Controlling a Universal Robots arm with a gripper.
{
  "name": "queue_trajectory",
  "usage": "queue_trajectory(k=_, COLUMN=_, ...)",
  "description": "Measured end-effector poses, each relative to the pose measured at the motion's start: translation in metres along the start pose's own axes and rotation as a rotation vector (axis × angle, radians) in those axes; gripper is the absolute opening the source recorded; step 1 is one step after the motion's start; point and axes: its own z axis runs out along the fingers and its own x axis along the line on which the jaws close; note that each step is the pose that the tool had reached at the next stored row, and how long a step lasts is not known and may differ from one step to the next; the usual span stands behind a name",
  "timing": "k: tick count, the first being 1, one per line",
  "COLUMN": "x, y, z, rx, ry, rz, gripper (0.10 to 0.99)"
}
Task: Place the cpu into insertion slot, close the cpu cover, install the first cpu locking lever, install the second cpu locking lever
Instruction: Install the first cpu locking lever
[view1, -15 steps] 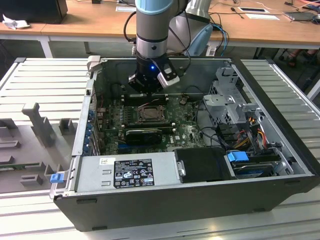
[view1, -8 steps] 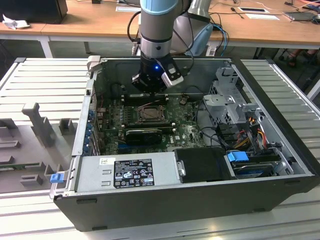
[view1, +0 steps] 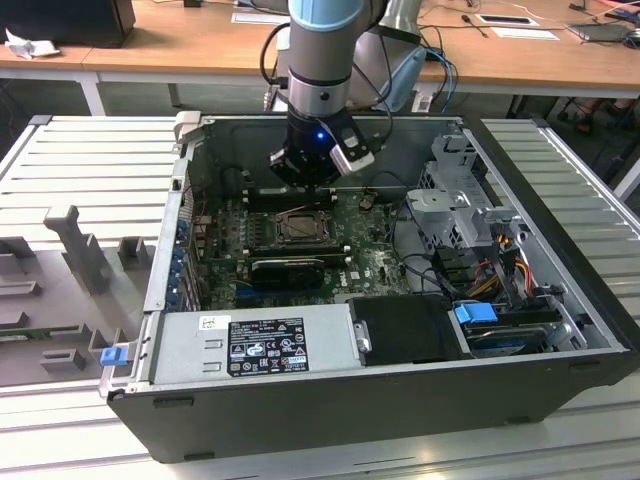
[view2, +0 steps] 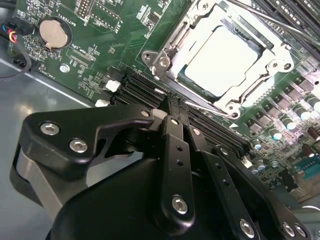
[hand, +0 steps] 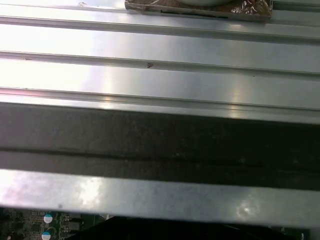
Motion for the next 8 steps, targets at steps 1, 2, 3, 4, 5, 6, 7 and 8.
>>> queue_trajectory(k=1, x=-0.0003, y=-0.0001, z=0.0005, rx=0.0, ry=0.0001, rz=-0.001, gripper=0.106)
queue_trajectory(k=2, x=-0.0006, y=-0.0002, z=0.0014, rx=0.0, ry=0.0002, rz=-0.002, gripper=0.106)
queue_trajectory(k=3, x=-0.0009, y=-0.0003, z=0.0024, rx=0.0, ry=0.0003, rz=-0.003, gripper=0.106)
queue_trajectory(k=4, x=-0.001, y=-0.0004, z=0.0032, rx=0.0, ry=0.0004, rz=-0.004, gripper=0.106)
queue_trajectory(k=5, x=-0.0011, y=-0.0004, z=0.0039, rx=0.0, ry=0.0006, rz=-0.005, gripper=0.106)
queue_trajectory(k=6, x=-0.0013, y=-0.0005, z=0.0049, rx=0.0, ry=0.0006, rz=-0.007, gripper=0.106)
queue_trajectory(k=7, x=-0.0014, y=-0.0006, z=0.0057, rx=0.0, ry=0.0008, rz=-0.007, gripper=0.106)
queue_trajectory(k=8, x=-0.0015, y=-0.0007, z=0.0069, rx=0.0, ry=0.0008, rz=-0.009, gripper=0.106)
